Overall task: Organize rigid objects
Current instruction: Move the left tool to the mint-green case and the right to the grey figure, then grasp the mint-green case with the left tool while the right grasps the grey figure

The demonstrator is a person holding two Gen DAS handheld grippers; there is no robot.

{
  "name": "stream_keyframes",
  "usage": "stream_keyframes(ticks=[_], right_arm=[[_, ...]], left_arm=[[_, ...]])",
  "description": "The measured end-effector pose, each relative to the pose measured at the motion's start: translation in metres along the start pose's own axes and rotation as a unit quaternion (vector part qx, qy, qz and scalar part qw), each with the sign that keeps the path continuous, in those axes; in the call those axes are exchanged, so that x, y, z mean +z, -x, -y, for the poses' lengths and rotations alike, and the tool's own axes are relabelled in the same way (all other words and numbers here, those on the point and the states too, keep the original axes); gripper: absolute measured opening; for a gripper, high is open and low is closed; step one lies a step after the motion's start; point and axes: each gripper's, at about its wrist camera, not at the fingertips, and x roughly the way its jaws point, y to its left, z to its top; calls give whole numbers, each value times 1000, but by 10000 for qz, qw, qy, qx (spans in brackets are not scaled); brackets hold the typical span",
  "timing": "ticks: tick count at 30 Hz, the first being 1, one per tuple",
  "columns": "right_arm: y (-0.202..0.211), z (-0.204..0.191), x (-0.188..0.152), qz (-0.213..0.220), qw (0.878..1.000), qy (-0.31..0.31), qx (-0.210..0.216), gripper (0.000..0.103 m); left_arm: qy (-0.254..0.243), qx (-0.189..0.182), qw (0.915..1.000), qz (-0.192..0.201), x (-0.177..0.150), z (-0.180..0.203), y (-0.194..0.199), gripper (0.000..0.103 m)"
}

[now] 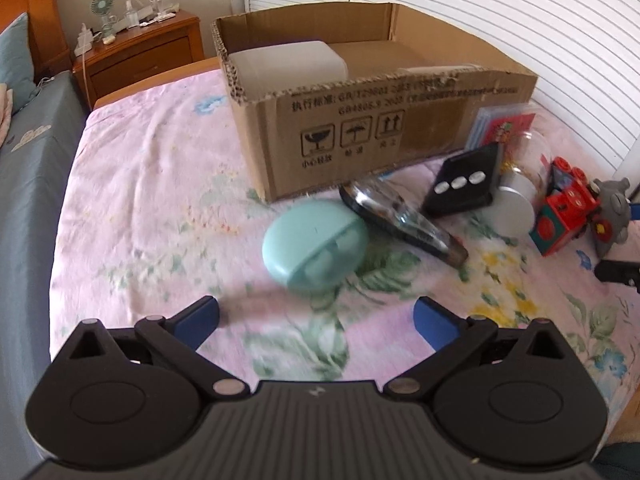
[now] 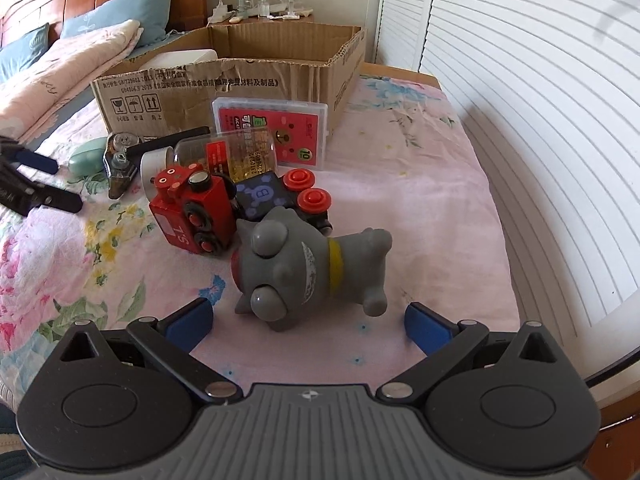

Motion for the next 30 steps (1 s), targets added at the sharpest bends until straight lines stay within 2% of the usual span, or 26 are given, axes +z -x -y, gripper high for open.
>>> stream_keyframes(ticks=[3,12,16,20,25,30], right_arm=[[0,0,-2,67,10000,-7,-4,103],[0,-1,-2,55,10000,-53,-41,103],[0,-1,-2,55,10000,-53,-41,103],[-1,-1,-2,38,10000,-43,-37,103],[-1,0,-1,23,10000,11,8,103],[-2,0,2,-51,10000,70,45,103]], left_arm=[[-100,-61,9999,-47,10,-3,-6,103],[-1043,-337,9939,115,27,5,-16,101],[-1030,-571,9930,41,27,6,-14,93],[-1106,-793,9906,-97,19,10,-7,91],[-1147,-791,9902,-61,18,6,-3,79],[-1094,-763,9911,-10,24,0,-7,79]])
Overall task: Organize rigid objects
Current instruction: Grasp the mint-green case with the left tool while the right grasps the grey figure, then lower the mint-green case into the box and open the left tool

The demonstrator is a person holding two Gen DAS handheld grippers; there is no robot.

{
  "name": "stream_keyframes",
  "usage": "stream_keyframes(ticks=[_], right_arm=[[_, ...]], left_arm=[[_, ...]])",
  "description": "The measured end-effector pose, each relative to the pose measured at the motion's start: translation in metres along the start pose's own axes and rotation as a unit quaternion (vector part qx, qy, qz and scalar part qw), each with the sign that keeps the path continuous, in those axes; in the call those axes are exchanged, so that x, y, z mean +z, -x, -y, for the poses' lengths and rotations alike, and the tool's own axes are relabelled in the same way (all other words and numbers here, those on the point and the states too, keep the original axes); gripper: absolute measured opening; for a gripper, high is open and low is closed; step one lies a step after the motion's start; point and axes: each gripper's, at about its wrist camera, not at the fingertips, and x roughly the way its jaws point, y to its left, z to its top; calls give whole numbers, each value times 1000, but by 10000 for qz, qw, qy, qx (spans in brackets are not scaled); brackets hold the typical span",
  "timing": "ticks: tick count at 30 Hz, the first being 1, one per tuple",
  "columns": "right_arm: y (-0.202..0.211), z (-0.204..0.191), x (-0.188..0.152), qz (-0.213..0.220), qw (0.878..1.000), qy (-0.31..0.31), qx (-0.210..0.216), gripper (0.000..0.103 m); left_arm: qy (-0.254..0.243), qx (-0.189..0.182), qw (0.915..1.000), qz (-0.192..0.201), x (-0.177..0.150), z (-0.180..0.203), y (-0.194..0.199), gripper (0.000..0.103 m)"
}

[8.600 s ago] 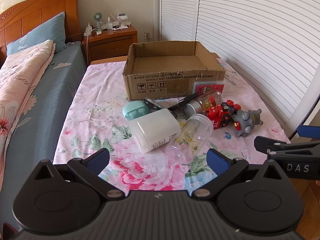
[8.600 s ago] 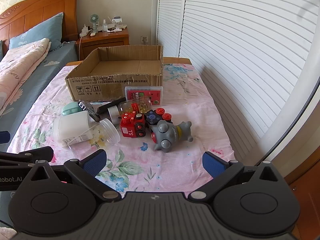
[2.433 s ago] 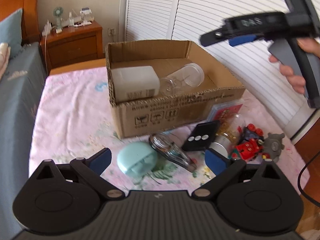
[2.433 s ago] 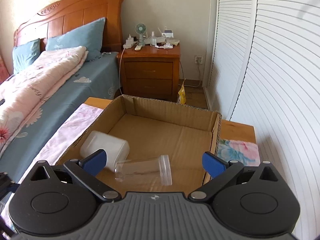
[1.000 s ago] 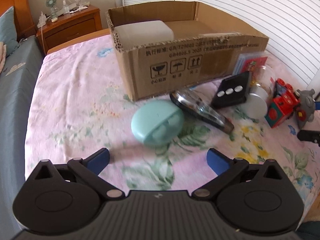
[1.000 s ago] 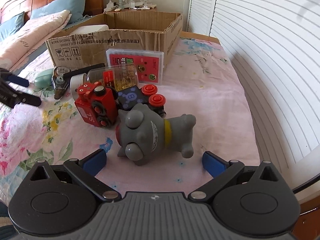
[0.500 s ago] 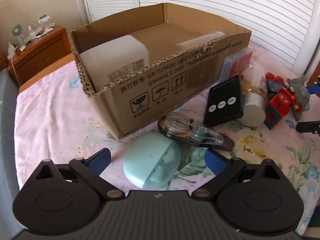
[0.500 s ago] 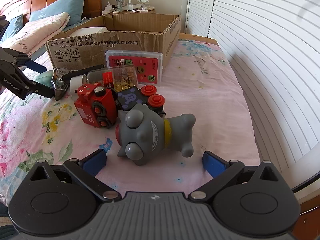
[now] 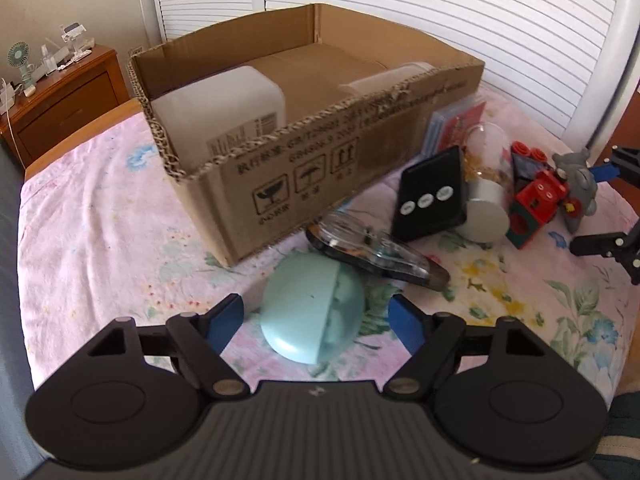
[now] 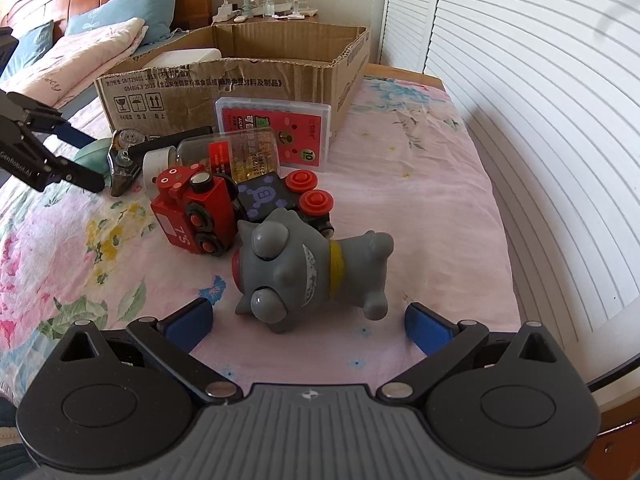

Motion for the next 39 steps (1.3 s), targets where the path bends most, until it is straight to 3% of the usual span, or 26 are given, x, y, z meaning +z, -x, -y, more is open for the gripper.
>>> stream_keyframes(ticks=[6,9,14,18,21,39], right_arm=[[-1,0,6,-14,9999,123,-48,103],[2,1,9,105,9998,141,-9,103],[1,5,16,179,9998,77,-12,101],[-1,6,21,116,9999,33,49,84],[0,2,22,96,9999,60,104,77],[31,4,37,12,9993,329,202,76]], left_arm=[[-160,-105,9998,92,-1,4,5,60],[-143,-85,9998,92,1,3,5,57],[-107,-52,9999,106,5,2,2,56],[-84,-6,9999,86,4,2,4,52],[-81,14,9999,69,3,2,6,52],[-52,134,9999,-14,4,9,45,52]])
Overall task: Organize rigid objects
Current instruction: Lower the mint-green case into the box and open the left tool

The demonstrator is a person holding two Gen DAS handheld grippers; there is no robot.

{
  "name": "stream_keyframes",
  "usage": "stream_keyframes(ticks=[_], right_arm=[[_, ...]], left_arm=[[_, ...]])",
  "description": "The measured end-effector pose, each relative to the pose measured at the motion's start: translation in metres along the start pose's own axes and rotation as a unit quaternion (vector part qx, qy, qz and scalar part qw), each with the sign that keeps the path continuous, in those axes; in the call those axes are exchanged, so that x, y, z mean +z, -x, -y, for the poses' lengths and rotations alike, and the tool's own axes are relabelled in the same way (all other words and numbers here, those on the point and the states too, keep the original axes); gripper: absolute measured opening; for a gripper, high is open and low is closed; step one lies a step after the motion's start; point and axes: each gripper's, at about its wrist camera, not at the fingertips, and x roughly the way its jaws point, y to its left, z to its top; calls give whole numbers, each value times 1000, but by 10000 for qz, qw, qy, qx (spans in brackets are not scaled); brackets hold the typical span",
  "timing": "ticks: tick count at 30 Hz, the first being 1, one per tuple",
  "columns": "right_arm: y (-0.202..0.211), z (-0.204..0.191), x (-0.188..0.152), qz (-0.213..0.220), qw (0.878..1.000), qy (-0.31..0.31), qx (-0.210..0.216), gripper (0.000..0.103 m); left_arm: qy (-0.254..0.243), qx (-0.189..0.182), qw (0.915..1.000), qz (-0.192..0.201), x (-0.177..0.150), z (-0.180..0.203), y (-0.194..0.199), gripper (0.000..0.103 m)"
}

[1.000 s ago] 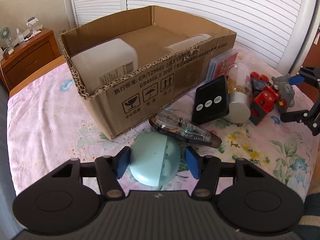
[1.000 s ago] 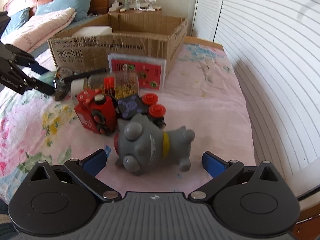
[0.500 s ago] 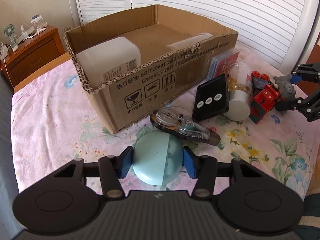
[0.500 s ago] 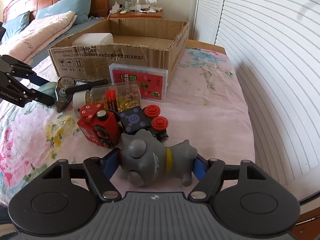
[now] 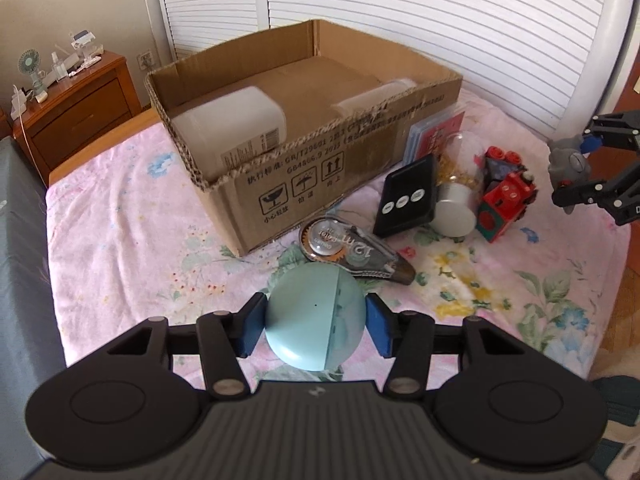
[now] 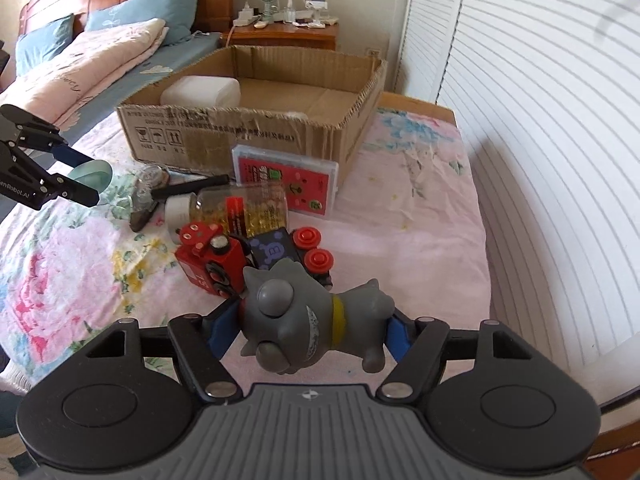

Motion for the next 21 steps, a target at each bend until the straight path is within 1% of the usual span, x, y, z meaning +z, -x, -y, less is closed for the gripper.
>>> stream_keyframes(ticks=[6,11,17,21], right_arm=[[16,-3,14,129,9996,201,153,76],[25,-7,31,325,9984,365,281,76],[29,-9,58,585,9962,517,391,76],[27,-11,76,715,9949,518,493,76]], left_arm=[[-183,12,9996,207,21,8,24,52],[-354,12,9984,441,45,14,32,52],[-503,246,9965,624,81,12,25,52],[-437,359,9963,641,100,6,13,52]])
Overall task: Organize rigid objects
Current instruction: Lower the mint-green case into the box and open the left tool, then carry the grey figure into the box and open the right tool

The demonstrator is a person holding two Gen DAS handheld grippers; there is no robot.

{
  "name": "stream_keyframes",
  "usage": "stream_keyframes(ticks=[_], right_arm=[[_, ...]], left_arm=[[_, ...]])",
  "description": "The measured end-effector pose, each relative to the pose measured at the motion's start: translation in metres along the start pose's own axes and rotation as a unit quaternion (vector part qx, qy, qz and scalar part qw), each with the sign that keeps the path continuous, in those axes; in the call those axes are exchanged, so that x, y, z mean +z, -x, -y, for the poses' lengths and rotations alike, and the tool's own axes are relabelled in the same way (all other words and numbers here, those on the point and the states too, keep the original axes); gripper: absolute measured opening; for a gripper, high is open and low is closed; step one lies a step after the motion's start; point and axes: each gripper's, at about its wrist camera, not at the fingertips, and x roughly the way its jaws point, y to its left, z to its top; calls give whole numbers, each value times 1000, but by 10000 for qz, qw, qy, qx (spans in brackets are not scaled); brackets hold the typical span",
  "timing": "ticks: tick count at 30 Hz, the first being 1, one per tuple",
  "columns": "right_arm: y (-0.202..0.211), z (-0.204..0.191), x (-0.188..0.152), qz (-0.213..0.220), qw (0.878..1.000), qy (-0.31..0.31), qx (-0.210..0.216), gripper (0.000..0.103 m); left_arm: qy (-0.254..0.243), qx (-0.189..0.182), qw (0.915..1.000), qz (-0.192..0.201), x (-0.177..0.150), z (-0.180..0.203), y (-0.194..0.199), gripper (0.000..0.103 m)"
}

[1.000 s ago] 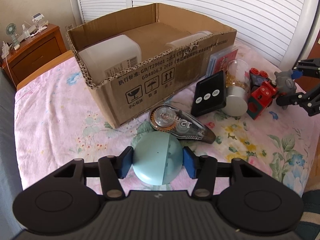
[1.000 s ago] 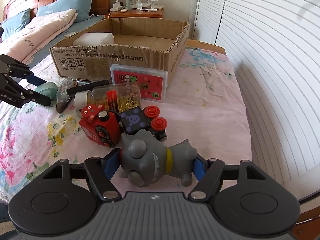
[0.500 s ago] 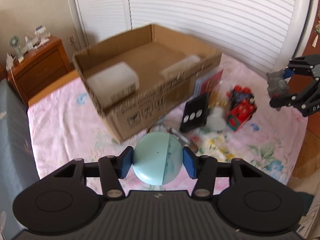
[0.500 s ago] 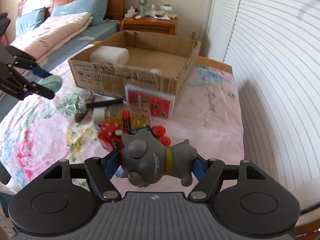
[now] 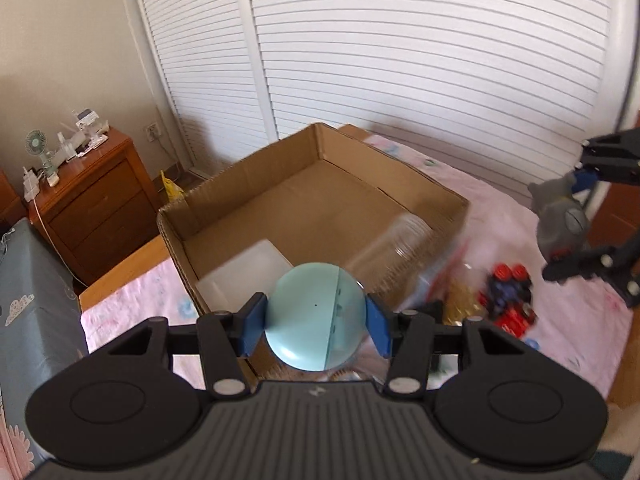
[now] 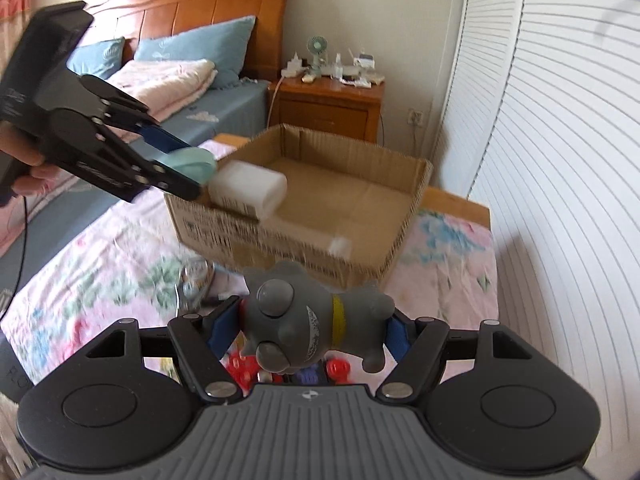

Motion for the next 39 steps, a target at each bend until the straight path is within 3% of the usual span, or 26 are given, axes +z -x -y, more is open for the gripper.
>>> stream_keyframes(ticks=[12,14,15,16,21,24,30,35,39], right_arm=[[-12,-7,31,95,9999,107,34,76],[-14,-7,33,96,9999,105,51,76],[-15,-7,34,97,9999,94,61,76],[-16,-6,35,91,9999,83,77,76],[-23,-6,40,89,9999,62,104,76],[-29,-4,46,65,9999,59,111,76],[-51,5,64,-3,9999,-103,91,76],[-72,14,79,-126,9995,-271,75,76],[-89,23,91,-195,9988,-449,27,76]], left_arm=[[323,107,9993,-169,-3,-13,-33,54],[376,207,9990,-111,-5,-13,-32,74],[420,243,9988,-84,-5,-13,-30,89],[459,295,9985,-39,-7,-13,-28,95],[878,427,9952,81,-15,-9,-13,99],[1094,748,9912,-57,-23,3,-6,100],[1060,1417,9842,-8,-39,27,6,101],[1670,1134,9794,75,-47,24,20,101],[1969,1229,9726,124,-50,26,30,101]])
